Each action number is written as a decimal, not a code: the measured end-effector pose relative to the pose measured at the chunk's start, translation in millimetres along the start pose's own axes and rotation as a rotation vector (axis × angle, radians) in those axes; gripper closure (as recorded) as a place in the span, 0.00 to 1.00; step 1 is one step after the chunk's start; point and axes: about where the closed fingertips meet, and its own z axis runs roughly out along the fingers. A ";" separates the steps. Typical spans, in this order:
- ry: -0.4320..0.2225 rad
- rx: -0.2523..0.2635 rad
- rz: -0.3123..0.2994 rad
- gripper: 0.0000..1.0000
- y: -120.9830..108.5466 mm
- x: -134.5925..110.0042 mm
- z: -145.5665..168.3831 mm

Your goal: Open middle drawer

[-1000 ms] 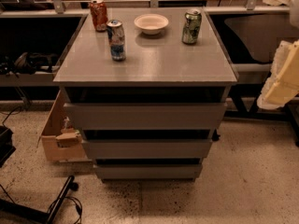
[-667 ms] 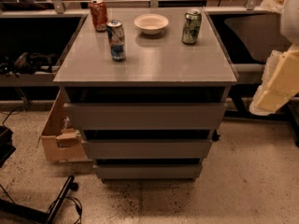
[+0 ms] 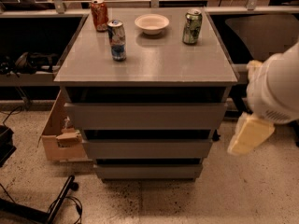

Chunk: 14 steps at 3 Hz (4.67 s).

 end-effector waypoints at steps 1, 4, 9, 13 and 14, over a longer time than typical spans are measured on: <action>-0.001 0.009 0.000 0.00 16.9 21.8 54.4; 0.001 -0.052 -0.025 0.00 43.7 28.1 139.9; 0.020 -0.300 -0.171 0.00 128.9 -20.2 383.8; 0.119 -0.294 -0.185 0.00 116.9 -20.8 443.6; 0.101 -0.264 -0.183 0.00 116.6 -19.5 455.9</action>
Offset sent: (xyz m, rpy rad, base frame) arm 0.0428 -0.0409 -0.1705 0.0144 0.0200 0.0026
